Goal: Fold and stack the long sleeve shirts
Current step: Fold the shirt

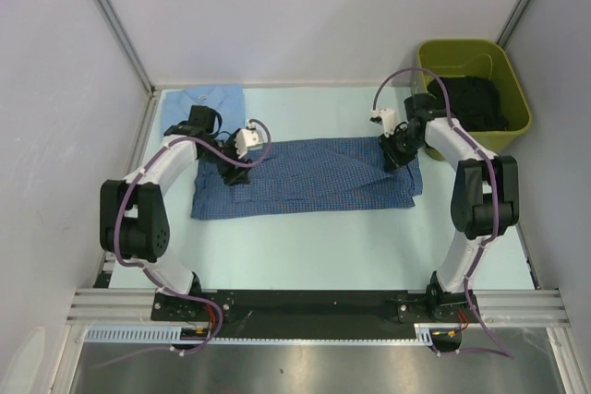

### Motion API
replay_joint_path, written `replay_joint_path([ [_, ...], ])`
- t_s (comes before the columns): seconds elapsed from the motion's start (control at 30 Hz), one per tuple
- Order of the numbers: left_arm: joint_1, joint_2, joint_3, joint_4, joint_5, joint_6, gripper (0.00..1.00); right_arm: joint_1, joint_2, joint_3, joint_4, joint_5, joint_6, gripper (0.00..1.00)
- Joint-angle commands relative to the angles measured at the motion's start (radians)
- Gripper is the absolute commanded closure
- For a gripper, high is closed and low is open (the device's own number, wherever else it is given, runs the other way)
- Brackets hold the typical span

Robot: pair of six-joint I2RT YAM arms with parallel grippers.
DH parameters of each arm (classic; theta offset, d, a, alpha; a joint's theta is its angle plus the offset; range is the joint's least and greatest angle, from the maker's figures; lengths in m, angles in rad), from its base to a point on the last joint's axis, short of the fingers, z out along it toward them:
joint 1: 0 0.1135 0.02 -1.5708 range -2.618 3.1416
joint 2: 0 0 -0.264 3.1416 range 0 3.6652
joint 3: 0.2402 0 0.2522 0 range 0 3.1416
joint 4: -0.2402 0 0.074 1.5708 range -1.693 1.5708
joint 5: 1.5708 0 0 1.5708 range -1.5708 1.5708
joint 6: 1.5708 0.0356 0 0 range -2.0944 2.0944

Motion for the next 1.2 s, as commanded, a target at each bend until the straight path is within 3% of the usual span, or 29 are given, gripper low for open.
replay_joint_path([
  [0.0, -0.018, -0.01, -0.01, 0.104, -0.102, -0.248, 0.25, 0.0, 0.074, -0.029, 0.115, 0.058, 0.017, 0.78],
  [0.23, -0.018, 0.016, -0.007, 0.111, -0.311, -0.283, 0.2, -0.003, 0.229, 0.065, 0.195, 0.194, 0.009, 0.82],
  [0.43, -0.018, -0.047, -0.072, 0.114, -0.36, -0.236, 0.16, -0.011, 0.151, 0.152, 0.12, 0.145, -0.003, 0.79],
  [0.57, -0.019, -0.066, -0.111, 0.054, -0.384, -0.144, 0.2, -0.012, 0.024, 0.12, 0.015, 0.041, 0.001, 0.75],
  [0.8, -0.082, -0.234, -0.3, 0.043, -0.433, -0.02, 0.23, 0.032, -0.113, -0.07, -0.007, 0.007, 0.083, 0.74],
  [1.17, -0.131, -0.225, -0.493, 0.167, -0.509, 0.034, 0.25, 0.064, 0.046, -0.133, 0.135, 0.141, 0.098, 0.77],
])
